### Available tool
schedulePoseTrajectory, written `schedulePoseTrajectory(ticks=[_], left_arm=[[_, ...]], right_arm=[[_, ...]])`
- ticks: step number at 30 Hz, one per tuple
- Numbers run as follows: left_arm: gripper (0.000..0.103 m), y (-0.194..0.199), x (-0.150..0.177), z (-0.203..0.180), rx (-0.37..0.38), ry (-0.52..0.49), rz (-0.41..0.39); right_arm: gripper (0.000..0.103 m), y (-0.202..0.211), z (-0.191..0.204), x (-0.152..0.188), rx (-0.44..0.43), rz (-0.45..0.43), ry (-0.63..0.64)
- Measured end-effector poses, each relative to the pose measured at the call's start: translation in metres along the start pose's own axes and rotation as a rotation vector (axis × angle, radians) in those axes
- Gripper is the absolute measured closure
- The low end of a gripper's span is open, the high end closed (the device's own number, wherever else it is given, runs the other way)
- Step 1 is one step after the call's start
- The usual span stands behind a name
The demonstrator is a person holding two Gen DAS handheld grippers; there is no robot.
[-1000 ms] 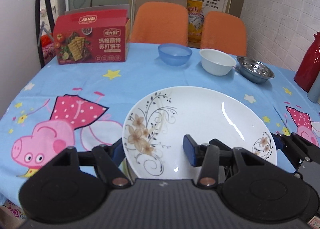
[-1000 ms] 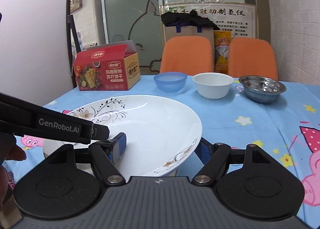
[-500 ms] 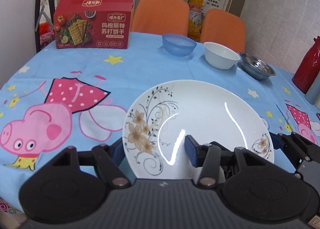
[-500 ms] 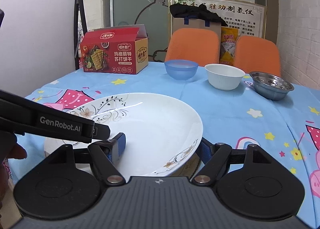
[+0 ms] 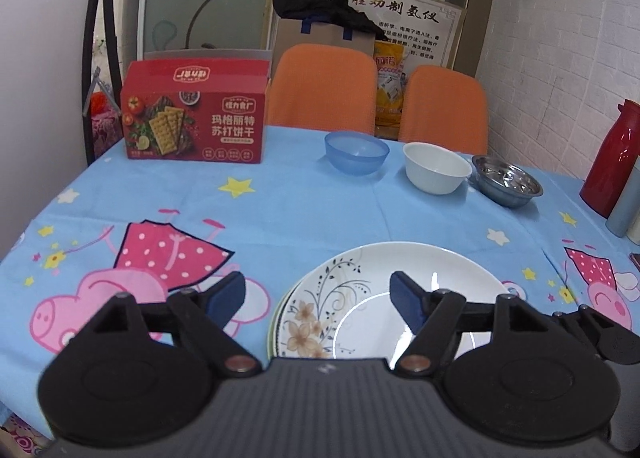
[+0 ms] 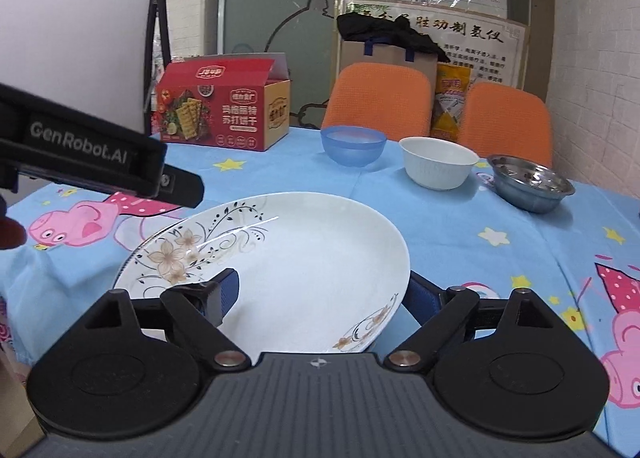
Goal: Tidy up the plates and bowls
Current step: 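Open the left tool and withdraw from the stacked plates, then reach the left tool to the steel bowl and grasp its rim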
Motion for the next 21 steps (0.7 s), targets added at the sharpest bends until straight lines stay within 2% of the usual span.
schedulePoseTrajectory(ticks=[1, 4, 8, 15, 21], left_arm=[[0.031, 0.0, 0.0, 0.0, 0.0, 0.004, 0.001], [0.031, 0.001, 0.001, -0.004, -0.001, -0.004, 0.001], [0.031, 0.001, 0.0, -0.011, 0.009, -0.014, 0.005], [0.03, -0.004, 0.001, -0.039, 0.041, -0.061, 0.028], [0.03, -0.013, -0.009, -0.075, 0.082, -0.101, 0.045]], right_arm=[[0.0, 0.001, -0.003, 0.0, -0.014, 0.001, -0.012], [0.0, 0.014, -0.017, -0.003, -0.001, -0.075, -0.077], [0.0, 0.026, -0.025, -0.008, 0.02, -0.113, -0.075], [0.0, 0.033, -0.049, -0.001, 0.054, -0.109, -0.107], [0.0, 0.052, -0.095, 0.004, 0.126, -0.115, -0.166]])
Point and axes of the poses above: each gripper's, at about its wrist camera, not at the fingertips, and y roughly against the way its jaws point, z to its left, x to its underside, the point moved 4 cm from there along -y, roughly the way its jaws point, and after that the axes turned 9 degrees about -x, right-handed, at the moved point
